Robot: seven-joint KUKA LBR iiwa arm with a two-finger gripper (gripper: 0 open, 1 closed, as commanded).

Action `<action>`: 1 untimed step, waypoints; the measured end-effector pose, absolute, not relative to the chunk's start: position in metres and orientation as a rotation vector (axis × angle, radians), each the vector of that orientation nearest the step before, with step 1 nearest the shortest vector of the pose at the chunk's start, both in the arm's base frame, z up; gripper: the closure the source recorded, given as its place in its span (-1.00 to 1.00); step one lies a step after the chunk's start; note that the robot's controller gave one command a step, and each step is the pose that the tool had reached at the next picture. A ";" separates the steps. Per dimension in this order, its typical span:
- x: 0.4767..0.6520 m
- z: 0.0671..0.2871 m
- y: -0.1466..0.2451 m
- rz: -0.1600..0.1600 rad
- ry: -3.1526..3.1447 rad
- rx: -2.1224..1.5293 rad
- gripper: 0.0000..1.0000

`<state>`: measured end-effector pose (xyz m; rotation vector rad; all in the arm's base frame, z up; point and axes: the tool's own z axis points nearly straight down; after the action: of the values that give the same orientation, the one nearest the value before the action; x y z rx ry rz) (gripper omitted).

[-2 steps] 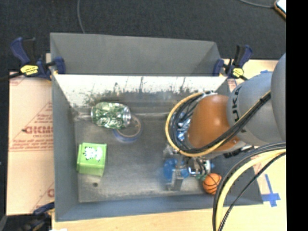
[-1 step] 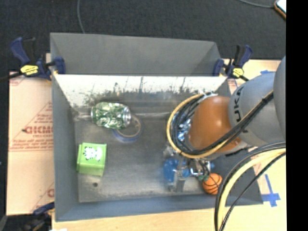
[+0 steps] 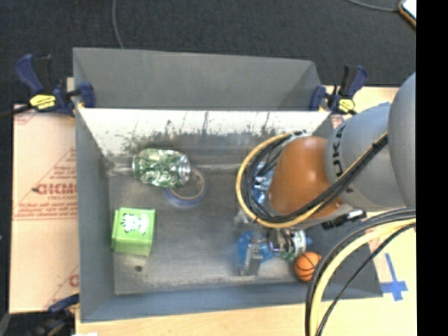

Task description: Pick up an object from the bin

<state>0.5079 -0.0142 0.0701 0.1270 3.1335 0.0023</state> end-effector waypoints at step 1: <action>0.508 0.070 -0.021 -0.002 3.134 0.064 -1.00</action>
Offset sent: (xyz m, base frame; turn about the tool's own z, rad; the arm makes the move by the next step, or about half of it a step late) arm -0.0021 -0.0091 -0.0001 -0.0096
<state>0.5083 -0.0213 0.0703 0.0636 3.1338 -0.0017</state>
